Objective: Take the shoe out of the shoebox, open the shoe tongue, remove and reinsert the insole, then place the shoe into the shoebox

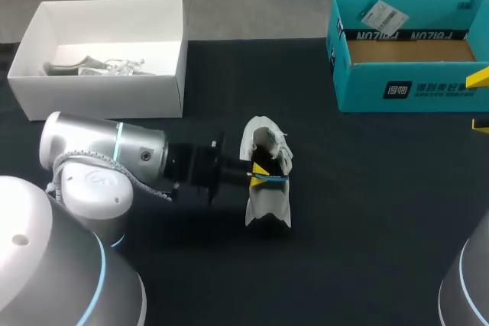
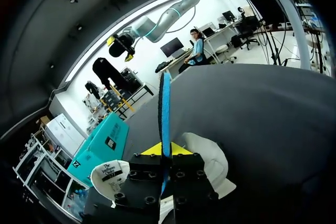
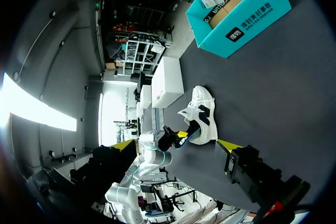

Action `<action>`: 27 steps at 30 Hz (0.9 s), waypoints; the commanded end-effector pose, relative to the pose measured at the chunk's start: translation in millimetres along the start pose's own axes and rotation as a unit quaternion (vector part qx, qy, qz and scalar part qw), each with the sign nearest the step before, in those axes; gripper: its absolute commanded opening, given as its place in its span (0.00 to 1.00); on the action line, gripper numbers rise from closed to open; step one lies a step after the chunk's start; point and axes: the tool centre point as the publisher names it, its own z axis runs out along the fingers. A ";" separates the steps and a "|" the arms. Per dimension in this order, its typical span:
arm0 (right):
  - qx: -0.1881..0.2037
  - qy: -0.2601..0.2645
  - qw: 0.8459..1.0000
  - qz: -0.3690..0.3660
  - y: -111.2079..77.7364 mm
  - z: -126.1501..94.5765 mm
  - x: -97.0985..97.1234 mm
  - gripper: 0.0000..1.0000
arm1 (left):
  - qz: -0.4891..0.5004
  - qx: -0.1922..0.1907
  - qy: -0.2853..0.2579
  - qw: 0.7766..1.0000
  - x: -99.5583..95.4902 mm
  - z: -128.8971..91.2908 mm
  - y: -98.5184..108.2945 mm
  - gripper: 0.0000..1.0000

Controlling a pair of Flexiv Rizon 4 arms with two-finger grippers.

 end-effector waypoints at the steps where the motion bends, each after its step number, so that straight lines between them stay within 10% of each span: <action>1: -0.002 -0.001 1.000 0.000 -2.0 -0.1 -0.2 1.00 | -0.001 -0.005 -0.006 1.000 -4.2 8.7 7.0 0.00; 13: -0.002 -0.001 1.000 0.000 -2.0 -0.1 -0.2 1.00 | -0.016 -0.036 -0.030 0.999 -15.7 16.9 33.0 0.00; 15: -0.002 -0.001 1.000 0.000 -2.0 -0.1 -0.2 1.00 | -0.018 -0.037 -0.032 0.999 -16.9 16.7 33.3 0.38; 18: -0.002 -0.001 1.000 0.000 -2.0 -0.1 -0.2 1.00 | -0.016 -0.028 -0.034 0.999 -18.2 10.9 24.6 0.47; 27: -0.002 -0.001 1.000 0.000 -2.0 -0.1 -0.2 1.00 | -0.002 -0.004 -0.012 1.000 -5.8 0.7 1.2 0.40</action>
